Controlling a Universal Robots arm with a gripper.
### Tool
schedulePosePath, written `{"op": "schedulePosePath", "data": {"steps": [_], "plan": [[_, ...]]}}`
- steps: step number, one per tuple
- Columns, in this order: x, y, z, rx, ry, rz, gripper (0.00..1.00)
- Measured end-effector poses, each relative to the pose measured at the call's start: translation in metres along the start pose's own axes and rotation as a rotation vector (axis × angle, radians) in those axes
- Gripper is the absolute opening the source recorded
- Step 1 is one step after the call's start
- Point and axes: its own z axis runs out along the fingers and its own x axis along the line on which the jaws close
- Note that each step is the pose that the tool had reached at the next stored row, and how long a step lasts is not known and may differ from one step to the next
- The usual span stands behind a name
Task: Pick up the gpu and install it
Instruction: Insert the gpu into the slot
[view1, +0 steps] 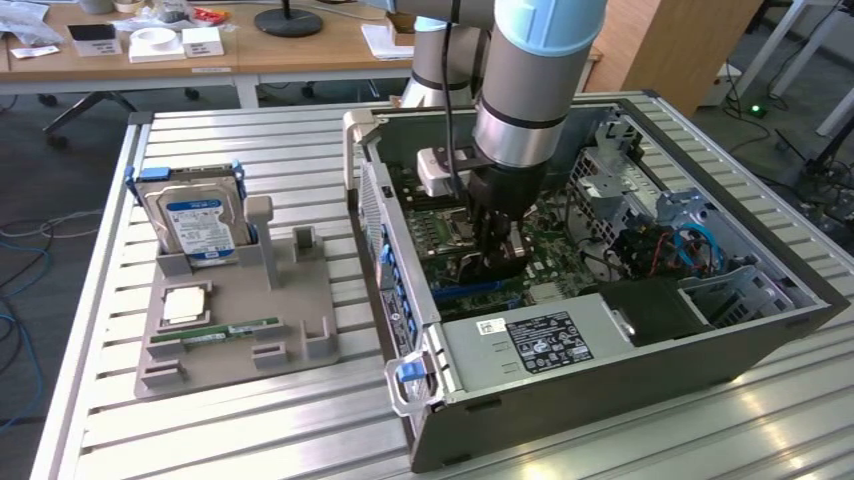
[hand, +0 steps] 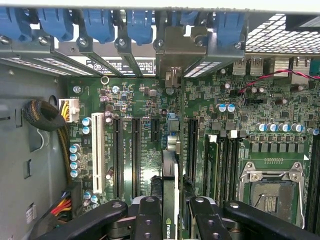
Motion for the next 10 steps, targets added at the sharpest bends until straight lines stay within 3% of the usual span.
{"op": "schedulePosePath", "data": {"steps": [10], "plan": [[0.0000,0.0000,0.0010,0.0000,0.0000,0.000,0.26]]}}
